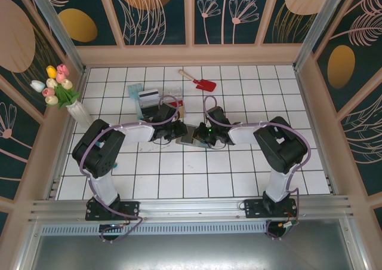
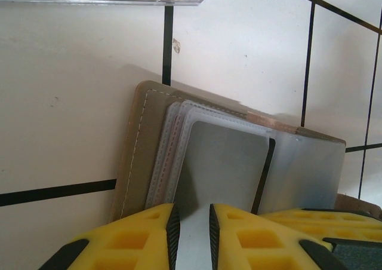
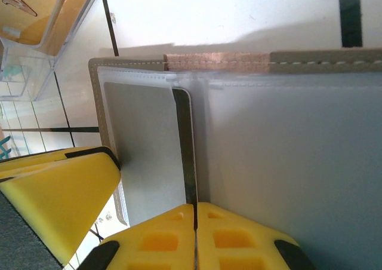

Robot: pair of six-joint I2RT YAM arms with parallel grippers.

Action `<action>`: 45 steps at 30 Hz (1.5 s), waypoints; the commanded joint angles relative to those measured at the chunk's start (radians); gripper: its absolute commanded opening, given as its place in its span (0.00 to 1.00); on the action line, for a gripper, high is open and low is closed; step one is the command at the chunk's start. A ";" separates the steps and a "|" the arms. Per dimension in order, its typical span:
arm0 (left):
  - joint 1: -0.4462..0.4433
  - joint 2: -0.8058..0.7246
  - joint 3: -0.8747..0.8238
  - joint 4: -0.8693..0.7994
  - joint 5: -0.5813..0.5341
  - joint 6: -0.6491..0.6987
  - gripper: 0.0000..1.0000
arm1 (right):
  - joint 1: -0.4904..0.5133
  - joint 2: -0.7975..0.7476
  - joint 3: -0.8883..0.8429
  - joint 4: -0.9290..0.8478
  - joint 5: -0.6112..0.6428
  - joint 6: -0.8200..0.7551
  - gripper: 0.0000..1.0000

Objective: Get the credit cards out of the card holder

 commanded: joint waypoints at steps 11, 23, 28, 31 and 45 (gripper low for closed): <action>-0.005 -0.016 -0.002 -0.067 -0.029 0.024 0.29 | -0.027 -0.063 -0.053 -0.046 -0.010 -0.045 0.08; -0.010 -0.044 -0.022 0.054 0.066 0.033 0.23 | -0.027 -0.025 -0.036 -0.036 -0.034 -0.044 0.17; -0.014 -0.015 -0.033 0.046 0.069 0.032 0.22 | -0.029 -0.014 -0.037 -0.044 -0.028 -0.034 0.24; -0.014 0.001 -0.045 0.021 0.047 0.023 0.21 | -0.029 -0.005 -0.040 -0.040 -0.033 -0.033 0.26; -0.015 -0.007 -0.125 0.013 0.007 -0.012 0.15 | -0.029 0.029 -0.035 0.002 -0.065 -0.034 0.19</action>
